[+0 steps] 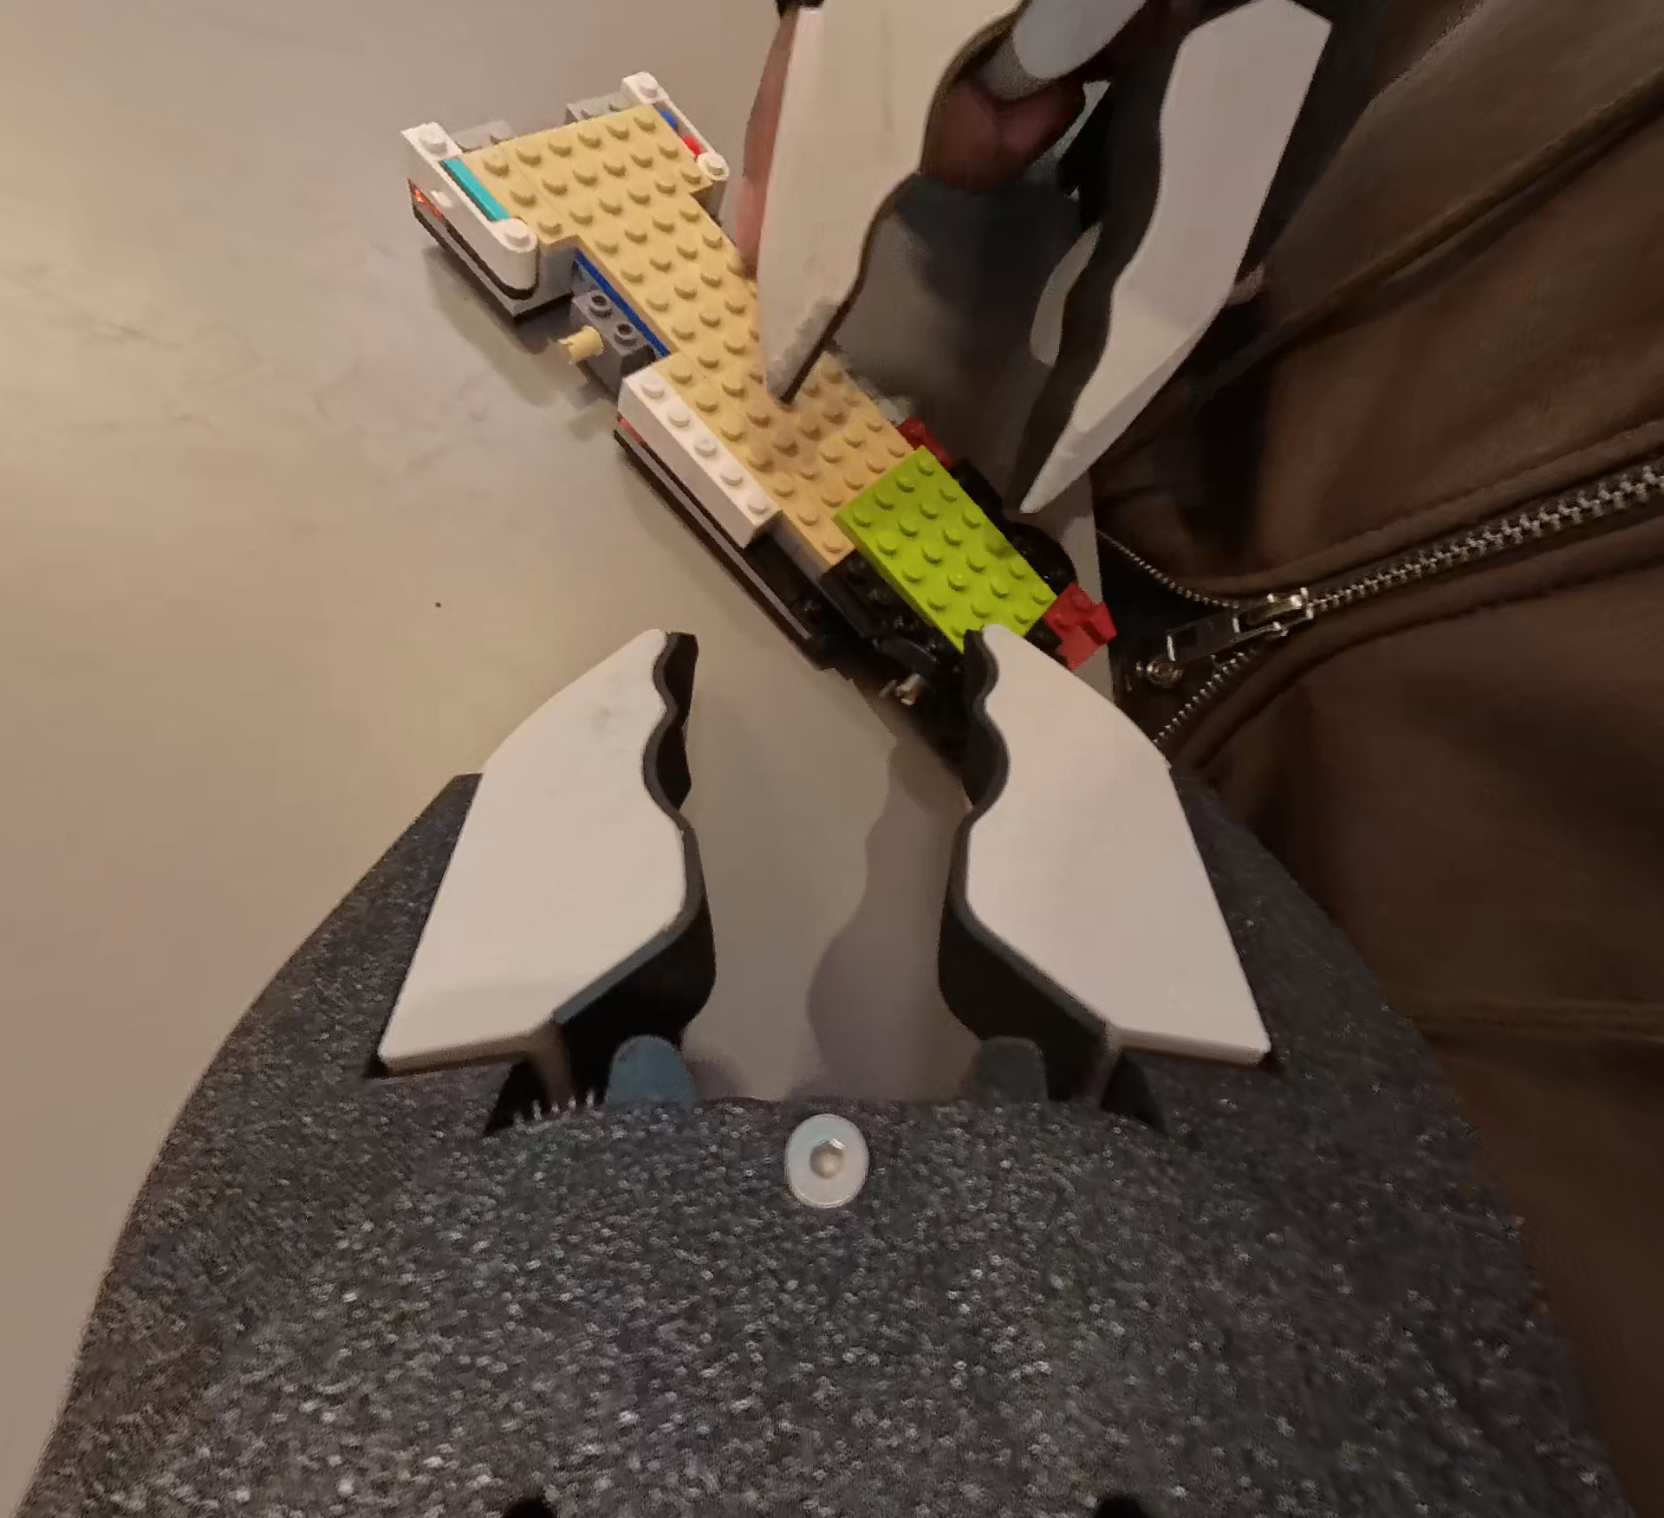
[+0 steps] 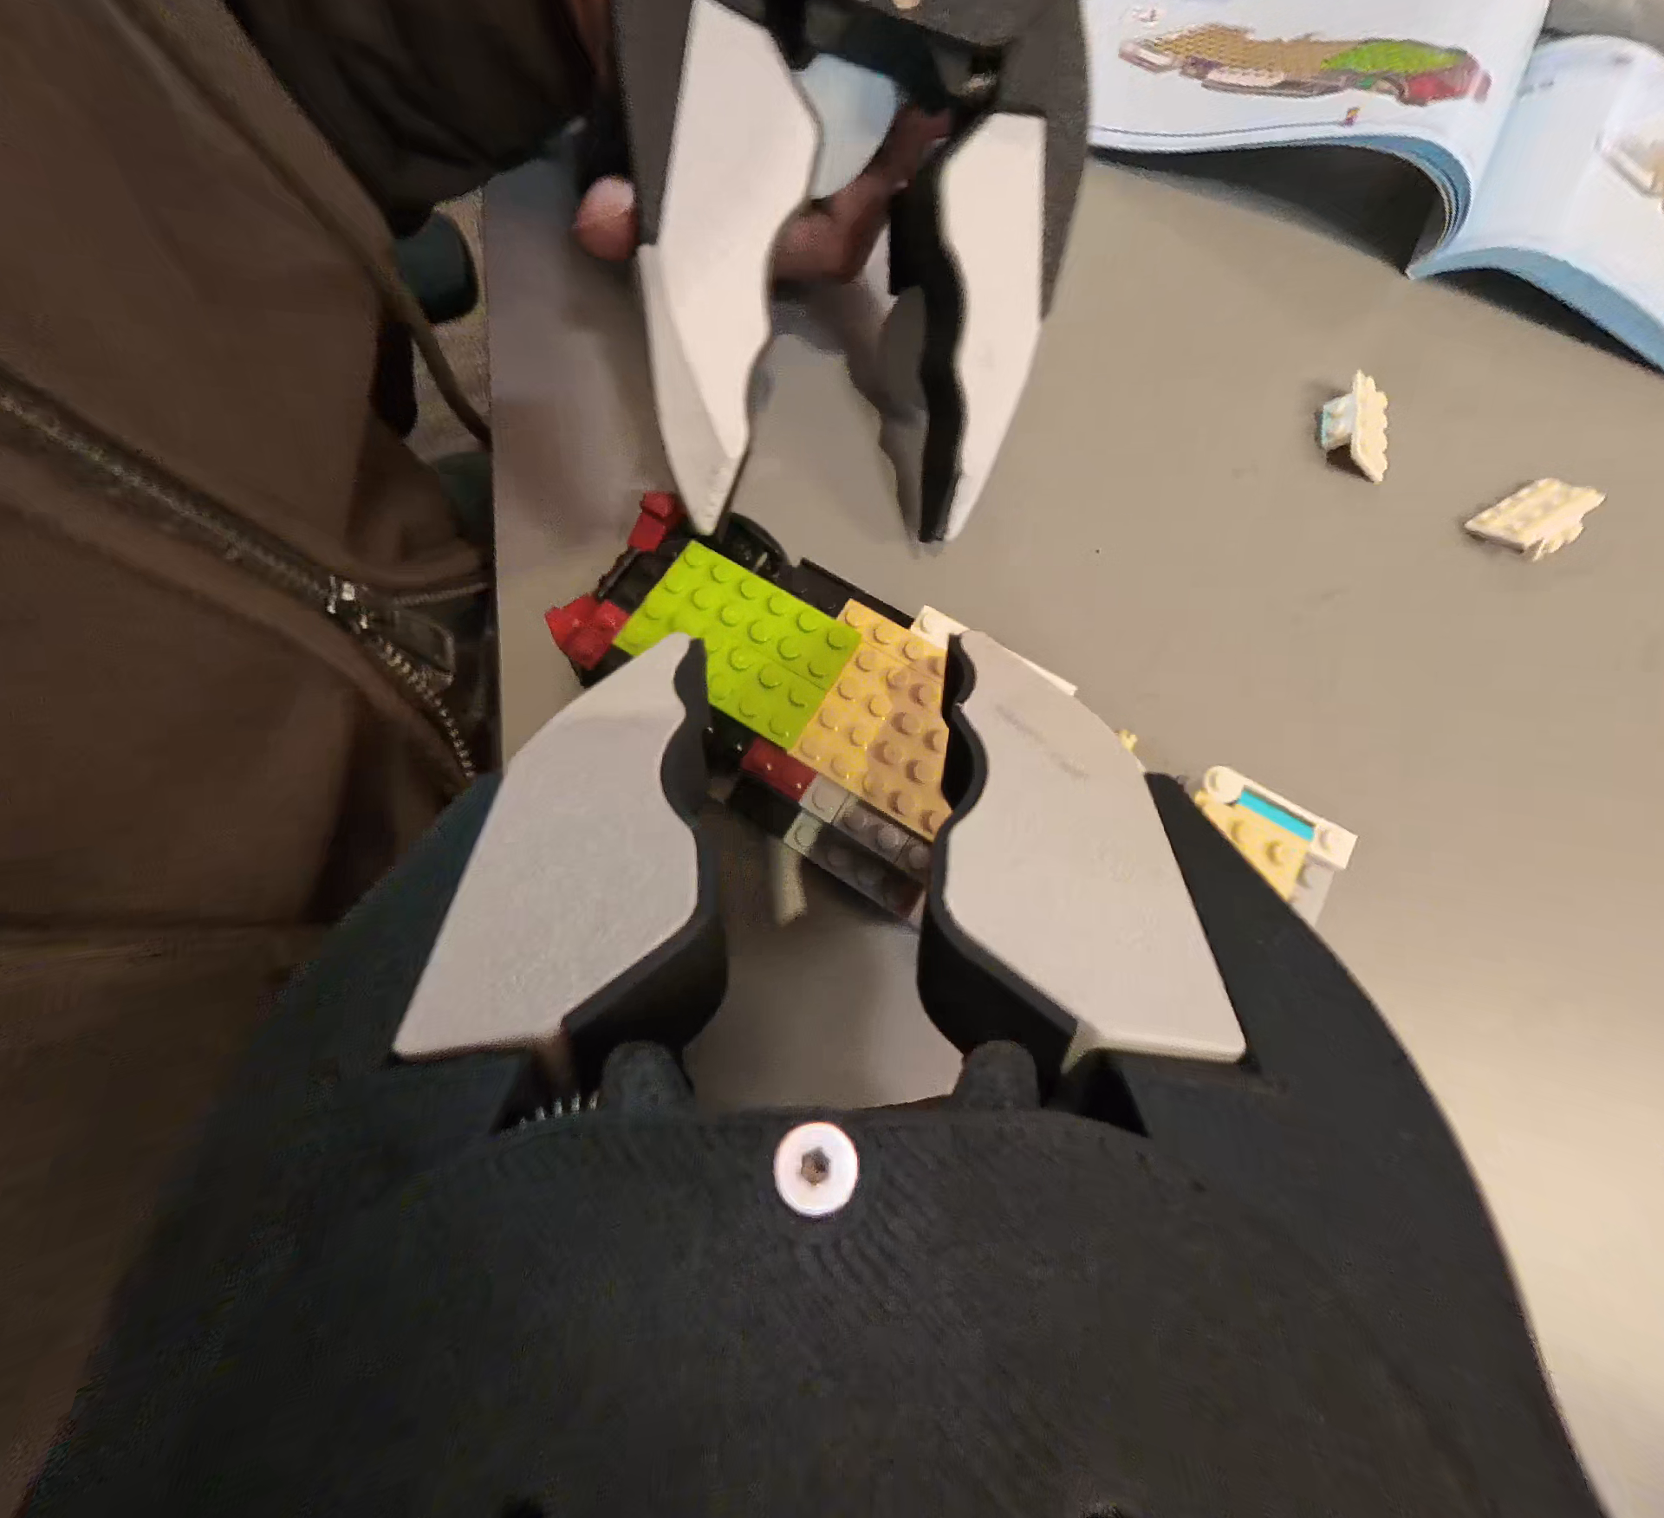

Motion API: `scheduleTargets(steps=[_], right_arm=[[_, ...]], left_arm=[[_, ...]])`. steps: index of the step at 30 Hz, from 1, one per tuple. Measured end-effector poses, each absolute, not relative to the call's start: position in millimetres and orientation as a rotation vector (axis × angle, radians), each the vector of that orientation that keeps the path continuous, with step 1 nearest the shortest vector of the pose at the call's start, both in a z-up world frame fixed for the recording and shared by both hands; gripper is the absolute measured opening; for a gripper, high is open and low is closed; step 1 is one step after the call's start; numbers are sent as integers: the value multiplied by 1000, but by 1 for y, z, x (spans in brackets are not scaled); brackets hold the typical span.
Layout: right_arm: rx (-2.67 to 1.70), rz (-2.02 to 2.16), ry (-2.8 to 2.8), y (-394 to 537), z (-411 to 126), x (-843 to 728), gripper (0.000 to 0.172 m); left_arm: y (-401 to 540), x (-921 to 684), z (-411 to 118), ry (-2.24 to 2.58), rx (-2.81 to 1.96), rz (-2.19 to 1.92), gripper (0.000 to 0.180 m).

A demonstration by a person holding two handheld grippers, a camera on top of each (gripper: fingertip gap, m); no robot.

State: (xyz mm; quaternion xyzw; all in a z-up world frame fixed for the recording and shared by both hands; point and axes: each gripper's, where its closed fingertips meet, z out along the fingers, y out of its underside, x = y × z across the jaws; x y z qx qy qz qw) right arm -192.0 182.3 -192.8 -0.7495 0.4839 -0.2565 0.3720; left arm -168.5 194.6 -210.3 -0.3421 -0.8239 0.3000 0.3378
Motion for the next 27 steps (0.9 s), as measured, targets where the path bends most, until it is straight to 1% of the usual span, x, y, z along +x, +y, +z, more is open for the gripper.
scheduleTargets(steps=[3,10,16,22,27], right_arm=[[-1860,-631,1299,185,-189,-193,47],[-1909,-633,1413,189,-199,-205,44],[-1886,-574,1487,192,-205,-213,43],[-1894,-508,1480,200,-205,-224,38],[-1816,-440,1486,204,-204,-233,38]], left_arm=[[206,-172,-209,-2134,-885,784,57],[231,-187,-210,-2100,-964,755,49],[247,-203,-209,-2035,-1054,714,49],[242,-200,-212,-2059,-1019,681,49],[244,-207,-213,-2054,-1039,662,48]])
